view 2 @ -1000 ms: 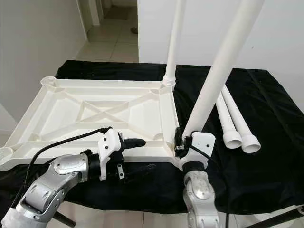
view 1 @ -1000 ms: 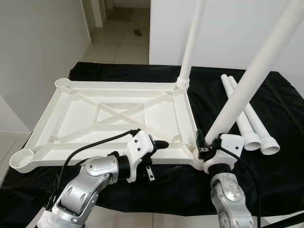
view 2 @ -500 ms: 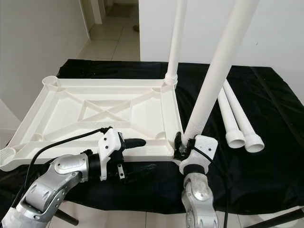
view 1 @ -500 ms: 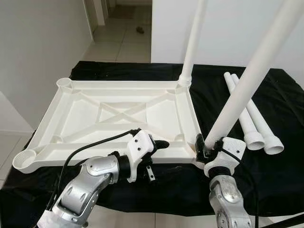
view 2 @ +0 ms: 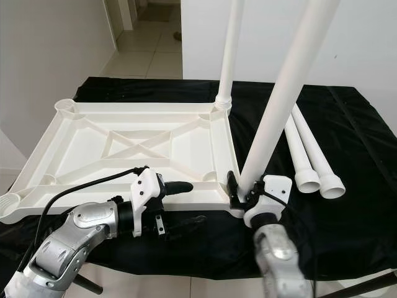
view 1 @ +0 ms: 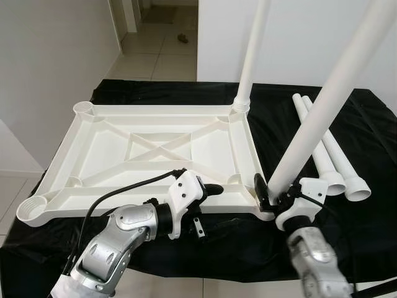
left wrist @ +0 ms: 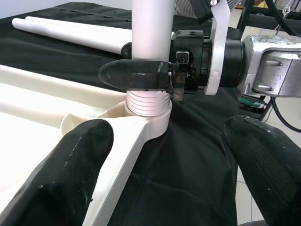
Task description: Building children table
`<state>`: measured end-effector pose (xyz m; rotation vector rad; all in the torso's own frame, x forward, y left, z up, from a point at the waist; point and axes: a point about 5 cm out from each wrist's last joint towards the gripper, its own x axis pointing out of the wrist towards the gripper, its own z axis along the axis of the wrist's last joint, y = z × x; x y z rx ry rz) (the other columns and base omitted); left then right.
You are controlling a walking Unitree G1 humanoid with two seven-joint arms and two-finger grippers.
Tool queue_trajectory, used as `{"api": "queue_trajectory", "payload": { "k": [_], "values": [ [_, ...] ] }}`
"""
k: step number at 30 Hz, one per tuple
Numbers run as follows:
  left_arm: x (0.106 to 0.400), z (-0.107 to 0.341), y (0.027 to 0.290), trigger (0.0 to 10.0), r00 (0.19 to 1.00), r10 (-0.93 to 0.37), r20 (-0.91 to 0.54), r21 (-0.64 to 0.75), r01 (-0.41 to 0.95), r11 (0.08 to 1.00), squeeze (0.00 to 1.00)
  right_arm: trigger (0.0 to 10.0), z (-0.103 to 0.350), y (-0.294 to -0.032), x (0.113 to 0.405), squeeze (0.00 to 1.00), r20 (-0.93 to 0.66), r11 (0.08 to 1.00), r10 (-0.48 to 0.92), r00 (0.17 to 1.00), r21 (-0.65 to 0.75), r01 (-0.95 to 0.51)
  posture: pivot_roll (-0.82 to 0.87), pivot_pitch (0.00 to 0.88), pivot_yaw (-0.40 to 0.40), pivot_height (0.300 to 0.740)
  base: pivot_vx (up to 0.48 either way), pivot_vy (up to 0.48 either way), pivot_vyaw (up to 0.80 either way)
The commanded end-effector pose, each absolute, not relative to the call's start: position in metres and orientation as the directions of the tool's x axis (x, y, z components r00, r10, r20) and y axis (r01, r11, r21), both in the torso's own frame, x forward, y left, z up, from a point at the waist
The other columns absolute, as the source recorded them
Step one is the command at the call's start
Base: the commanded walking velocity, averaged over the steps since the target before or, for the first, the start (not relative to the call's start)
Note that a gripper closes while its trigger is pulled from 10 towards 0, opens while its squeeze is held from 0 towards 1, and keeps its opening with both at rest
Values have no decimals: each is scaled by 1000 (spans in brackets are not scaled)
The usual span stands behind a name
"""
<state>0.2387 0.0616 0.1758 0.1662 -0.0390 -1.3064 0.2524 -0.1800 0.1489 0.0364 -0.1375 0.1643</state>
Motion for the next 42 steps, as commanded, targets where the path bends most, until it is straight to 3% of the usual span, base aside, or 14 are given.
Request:
{"api": "queue_trajectory", "payload": {
  "k": [1, 7, 15, 16, 17, 18, 20, 21, 28, 34, 42],
  "values": [
    [240, 175, 60, 10000, 275, -959, -71, 146, 954, 263, 0, 10000, 147, -182, 254, 0, 122, 967, 248, 961, 18, -252, -46, 48, 31, 740, 0, 0, 0],
    [241, 174, 60, 10000, 277, -958, -73, 150, 953, 264, 0, 10000, 149, -189, 264, 0, 90, 914, 406, 909, -36, -405, -33, 36, 19, 740, 0, 0, 0],
    [240, 171, 60, 10000, 282, -956, -79, 145, 952, 268, 0, 10000, 149, -191, 273, 0, 57, 865, 499, 865, -102, -492, -19, 29, 9, 740, 0, 0, 0],
    [240, 171, 60, 10000, 283, -956, -80, 144, 952, 270, 0, 7882, 149, -192, 275, 0, 47, 852, 517, 855, -123, -508, -19, 29, 9, 740, 0, 0, 0],
    [240, 171, 60, 10000, 283, -956, -80, 144, 952, 270, 0, 7882, 149, -192, 275, 0, 47, 852, 517, 855, -123, -508, -19, 29, 9, 740, 0, 0, 0],
    [240, 170, 60, 10000, 287, -955, -80, 142, 951, 274, 0, 980, 148, -193, 277, 0, 37, 842, 531, 847, -133, -522, -14, 26, 5, 740, 0, 0, 0],
    [240, 170, 60, 10000, 289, -954, -80, 141, 951, 277, 0, 980, 148, -194, 278, 0, 32, 837, 538, 842, -136, -530, -14, 26, 5, 740, 0, 0, 0],
    [240, 170, 60, 10000, 295, -952, -81, 141, 949, 282, 0, 0, 147, -195, 279, 0, 27, 830, 548, 836, -138, -540, -13, 24, 3, 740, 0, 0, 0],
    [242, 169, 61, 10000, 308, -948, -80, 141, 945, 295, 0, 0, 145, -197, 279, 0, 14, 815, 571, 821, -132, -564, -13, 23, 1, 740, 0, 0, 0],
    [258, 162, 63, 10000, 396, -915, -78, 177, 909, 378, 0, 0, 131, -199, 278, 0, -36, 857, 504, 863, -99, -505, -21, 24, -2, 740, 0, 0, 0],
    [262, 159, 56, 10000, 427, -902, -66, 183, 894, 409, 0, 0, 127, -193, 274, 0, -24, 882, 467, 884, -61, -467, -31, 28, -1, 740, 0, 0, 0]
  ]
}}
